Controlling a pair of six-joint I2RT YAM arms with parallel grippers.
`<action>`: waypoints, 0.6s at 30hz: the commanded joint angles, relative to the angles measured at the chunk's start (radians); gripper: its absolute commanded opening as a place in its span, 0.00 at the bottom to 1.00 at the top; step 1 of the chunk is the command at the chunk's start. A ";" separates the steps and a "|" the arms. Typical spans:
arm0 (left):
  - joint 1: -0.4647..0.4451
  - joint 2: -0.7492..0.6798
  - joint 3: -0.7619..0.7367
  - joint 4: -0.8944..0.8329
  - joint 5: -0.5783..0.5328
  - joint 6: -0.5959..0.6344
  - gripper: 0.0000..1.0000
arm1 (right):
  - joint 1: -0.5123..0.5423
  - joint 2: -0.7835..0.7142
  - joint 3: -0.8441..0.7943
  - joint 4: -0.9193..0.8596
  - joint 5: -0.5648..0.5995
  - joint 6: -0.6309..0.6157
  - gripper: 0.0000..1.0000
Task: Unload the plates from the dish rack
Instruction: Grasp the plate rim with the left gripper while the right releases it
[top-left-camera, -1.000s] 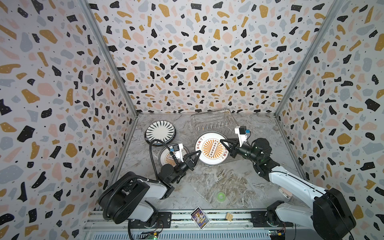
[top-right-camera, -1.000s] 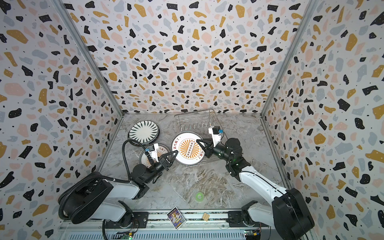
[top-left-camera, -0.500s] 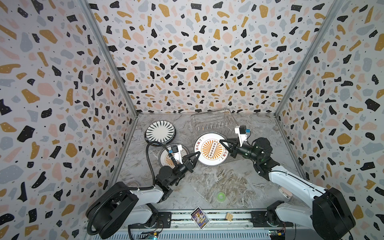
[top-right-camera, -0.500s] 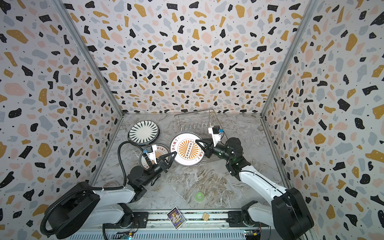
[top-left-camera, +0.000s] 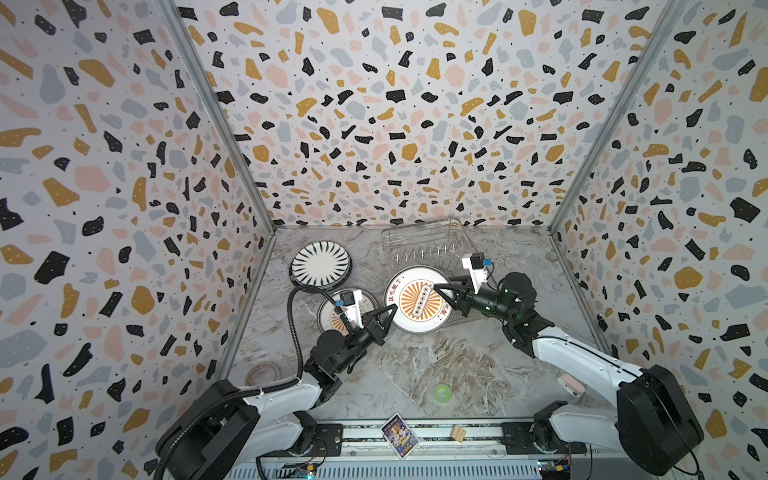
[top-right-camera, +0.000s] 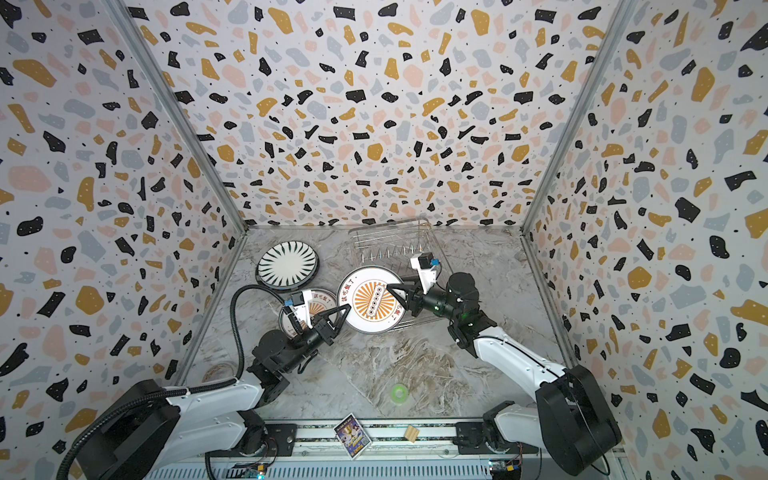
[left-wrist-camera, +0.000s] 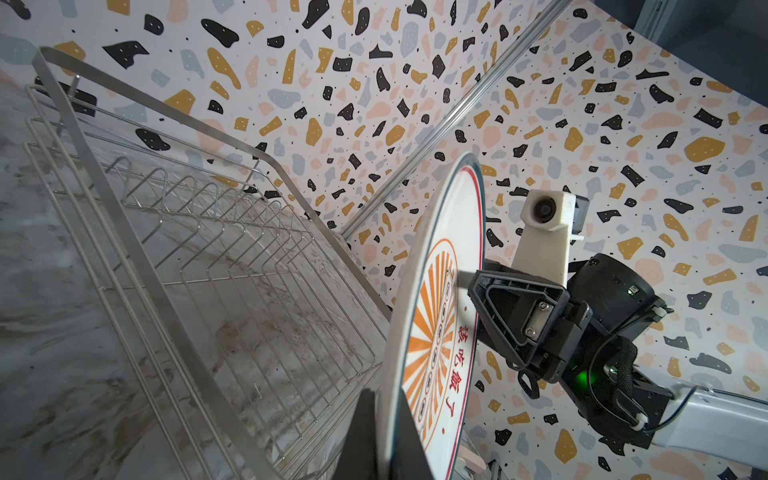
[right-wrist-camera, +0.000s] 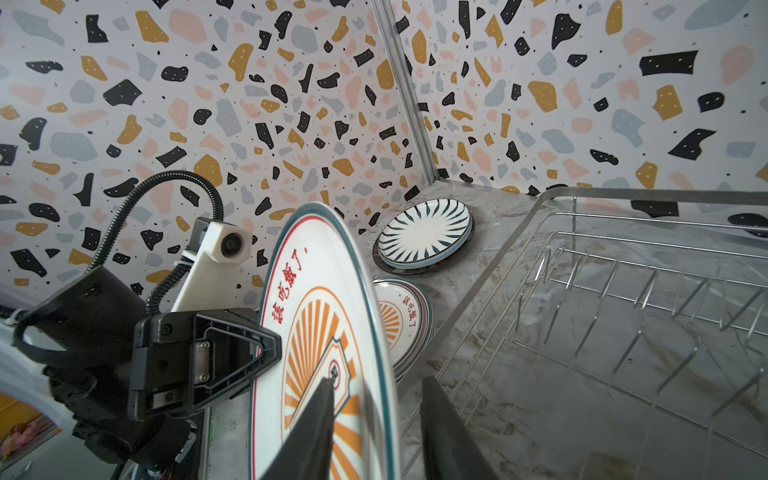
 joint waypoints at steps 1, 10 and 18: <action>0.023 -0.049 0.004 0.052 -0.014 0.004 0.00 | 0.003 -0.037 0.033 -0.045 0.085 -0.023 0.56; 0.099 -0.133 -0.037 0.022 -0.001 -0.030 0.00 | 0.003 -0.076 0.008 -0.086 0.175 -0.031 0.89; 0.199 -0.198 -0.054 -0.041 0.023 -0.070 0.00 | 0.043 -0.094 -0.033 -0.002 0.183 -0.025 0.99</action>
